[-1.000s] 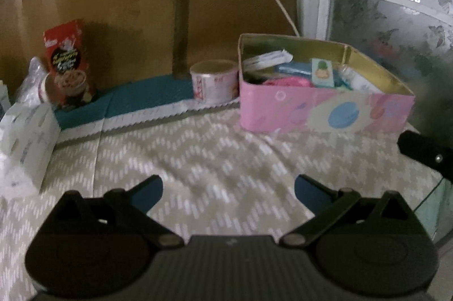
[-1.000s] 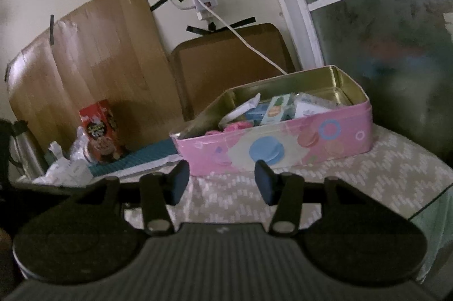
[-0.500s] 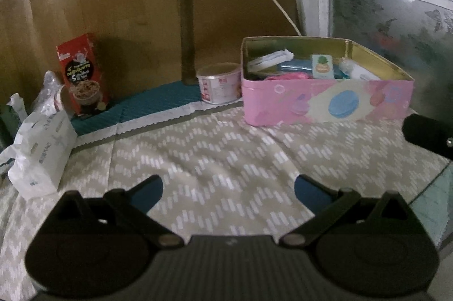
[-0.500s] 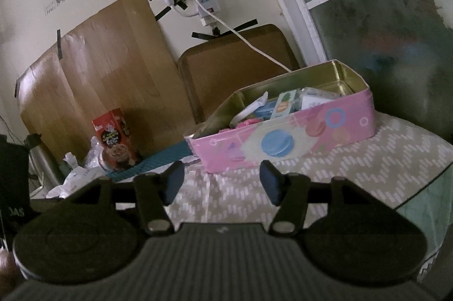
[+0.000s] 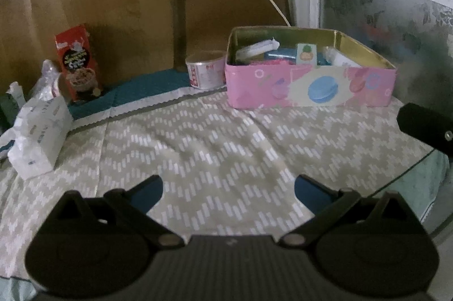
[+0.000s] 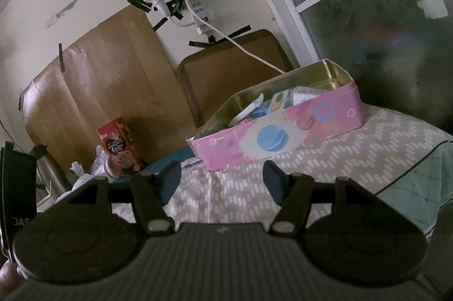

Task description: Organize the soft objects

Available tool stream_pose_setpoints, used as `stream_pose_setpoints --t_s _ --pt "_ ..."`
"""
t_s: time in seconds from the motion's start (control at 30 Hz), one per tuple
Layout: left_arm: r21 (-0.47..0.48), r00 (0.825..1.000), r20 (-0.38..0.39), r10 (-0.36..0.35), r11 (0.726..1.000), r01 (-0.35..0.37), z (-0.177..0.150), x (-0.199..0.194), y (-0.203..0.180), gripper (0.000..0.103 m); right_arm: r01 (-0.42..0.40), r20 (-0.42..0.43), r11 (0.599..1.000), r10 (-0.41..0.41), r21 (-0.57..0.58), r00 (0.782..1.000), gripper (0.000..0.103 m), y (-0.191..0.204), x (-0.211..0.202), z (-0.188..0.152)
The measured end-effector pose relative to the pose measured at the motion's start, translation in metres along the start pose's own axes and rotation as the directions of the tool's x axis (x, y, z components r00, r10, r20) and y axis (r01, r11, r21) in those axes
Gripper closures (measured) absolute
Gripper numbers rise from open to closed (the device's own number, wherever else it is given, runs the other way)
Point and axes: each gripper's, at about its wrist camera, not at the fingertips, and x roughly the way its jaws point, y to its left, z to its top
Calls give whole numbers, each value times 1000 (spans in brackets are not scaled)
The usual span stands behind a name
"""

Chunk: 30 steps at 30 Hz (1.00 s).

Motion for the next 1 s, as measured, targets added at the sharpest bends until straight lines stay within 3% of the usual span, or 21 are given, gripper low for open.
stream_pose_setpoints --t_s 0.27,0.53,1.0 --pt "-16 997 55 44 999 -43 1 -30 -6 0 -23 51 1000 23 7 998 31 0 -21 1" --pt "5 988 86 131 991 -132 -4 -39 -12 0 -42 80 999 40 18 996 30 -2 -23 0" --pt "-13 991 71 114 993 -113 -9 -39 -9 0 -47 71 999 47 -4 996 30 -2 -22 -1"
